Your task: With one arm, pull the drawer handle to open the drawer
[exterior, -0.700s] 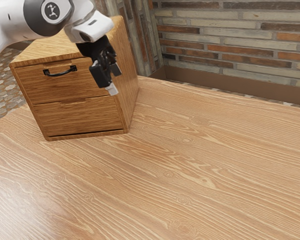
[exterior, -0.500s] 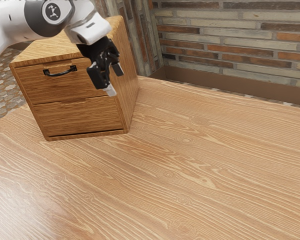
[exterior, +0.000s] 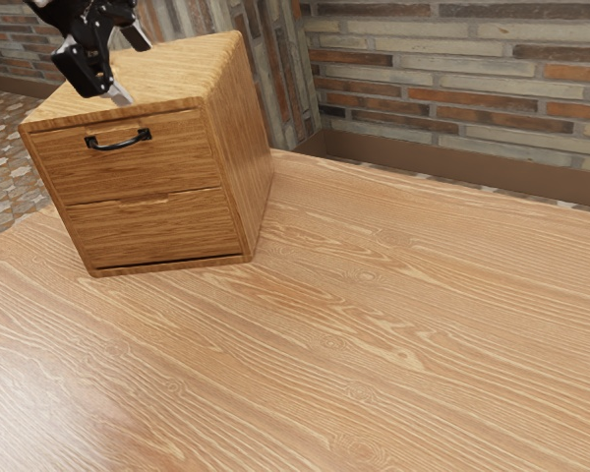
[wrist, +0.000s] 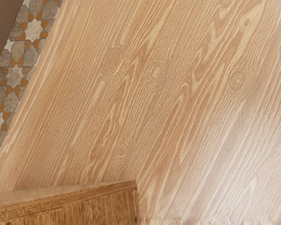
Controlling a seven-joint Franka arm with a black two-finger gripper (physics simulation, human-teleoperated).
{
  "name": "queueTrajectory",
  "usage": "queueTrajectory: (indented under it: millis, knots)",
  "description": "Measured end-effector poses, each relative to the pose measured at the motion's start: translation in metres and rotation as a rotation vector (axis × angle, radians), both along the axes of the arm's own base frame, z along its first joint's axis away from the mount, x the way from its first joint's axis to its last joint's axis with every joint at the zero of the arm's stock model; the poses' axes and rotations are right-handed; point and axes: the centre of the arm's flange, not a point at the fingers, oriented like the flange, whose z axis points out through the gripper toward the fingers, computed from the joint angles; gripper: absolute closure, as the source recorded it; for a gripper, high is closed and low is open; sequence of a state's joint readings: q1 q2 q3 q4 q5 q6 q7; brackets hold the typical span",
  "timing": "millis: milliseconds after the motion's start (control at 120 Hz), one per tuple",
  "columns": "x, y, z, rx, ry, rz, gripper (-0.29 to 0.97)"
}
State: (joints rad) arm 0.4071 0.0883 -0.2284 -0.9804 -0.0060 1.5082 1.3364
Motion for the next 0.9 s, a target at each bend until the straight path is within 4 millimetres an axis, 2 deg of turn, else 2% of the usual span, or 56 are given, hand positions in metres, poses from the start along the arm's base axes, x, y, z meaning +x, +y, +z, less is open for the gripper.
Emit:
queueTrajectory:
  millis: [92,150,300,375,433,508,592,675,775,900]
  knots:
    - [-0.001,0.076,-0.016,-0.002,0.013,0.150,0.00]
    - [0.002,0.105,-0.028,-0.006,0.019,0.203,0.00]
    - [0.032,0.119,-0.060,-0.019,0.034,0.214,0.00]
    - [0.039,0.140,-0.076,-0.027,0.043,0.244,0.00]
    - [0.039,0.151,-0.080,-0.028,0.039,0.263,0.00]
    - [0.037,0.156,-0.078,-0.024,0.028,0.273,0.01]
    - [0.022,0.170,-0.070,-0.011,0.018,0.308,0.01]
    - [0.010,0.188,-0.073,0.000,0.029,0.347,0.03]
    - [0.013,0.196,-0.087,-0.001,0.052,0.358,0.12]
    - [0.025,0.201,-0.114,-0.014,0.080,0.355,0.23]
